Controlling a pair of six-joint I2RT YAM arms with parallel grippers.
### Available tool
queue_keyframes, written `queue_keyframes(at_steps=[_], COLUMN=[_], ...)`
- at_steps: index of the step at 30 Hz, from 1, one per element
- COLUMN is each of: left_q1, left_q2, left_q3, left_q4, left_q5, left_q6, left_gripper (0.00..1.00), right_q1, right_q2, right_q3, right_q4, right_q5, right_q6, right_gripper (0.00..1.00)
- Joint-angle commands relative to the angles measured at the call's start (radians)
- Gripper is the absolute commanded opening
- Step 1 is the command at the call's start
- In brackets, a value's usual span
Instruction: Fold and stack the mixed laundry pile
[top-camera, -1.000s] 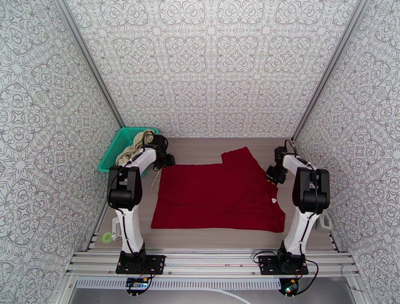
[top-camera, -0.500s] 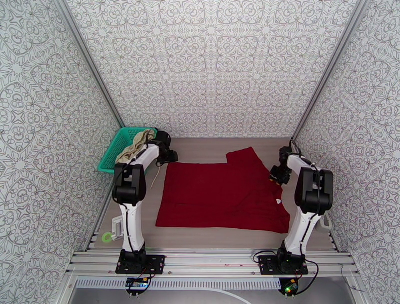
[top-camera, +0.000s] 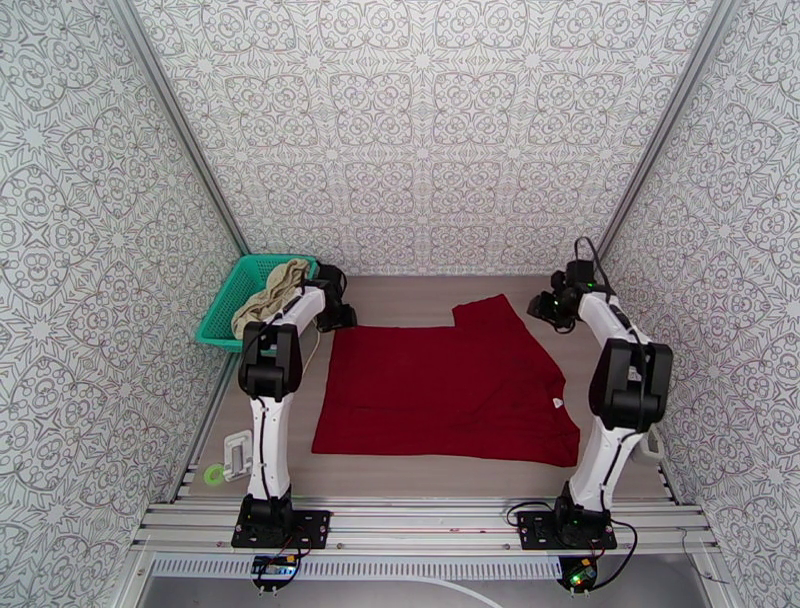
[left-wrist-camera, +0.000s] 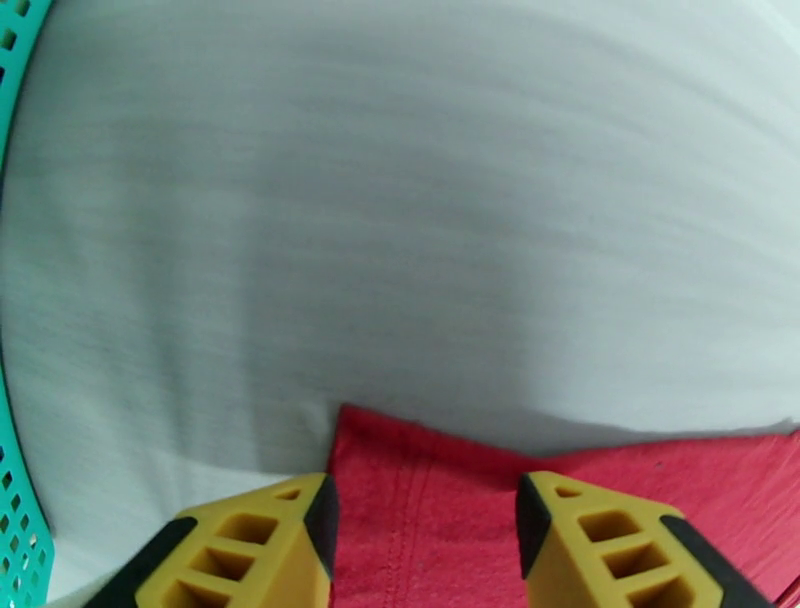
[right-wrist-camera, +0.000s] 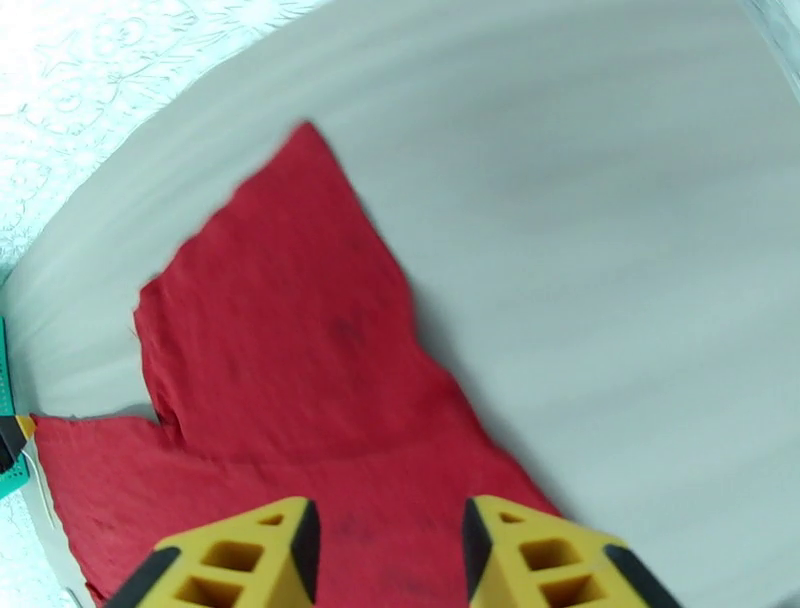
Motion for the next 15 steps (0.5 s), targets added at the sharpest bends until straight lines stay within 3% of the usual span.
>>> queue_keyframes(at_steps=[1, 5, 15], left_q1=[0.004, 0.010, 0.006], left_q2=[0.038, 0.053, 0.118], left_q3=[0.047, 0.070, 0.147], left_q4=[-0.041, -0.051, -0.087], left_q5=[-0.028, -0.032, -0.026], left_q6=[-0.029, -0.038, -0.048], left_gripper=[0.54, 0.55, 0.54], right_q1=[0.037, 0.078, 0.092], right_q2=[0.109, 0.205, 0.436], right_q3=[0.098, 0.209, 0.515], right_q4=[-0.046, -0.086, -0.211], right_q5=[0.005, 0.028, 0.189], right_q6=[-0.064, -0.086, -0.028], right_gripper=[0.49, 0.56, 0.54])
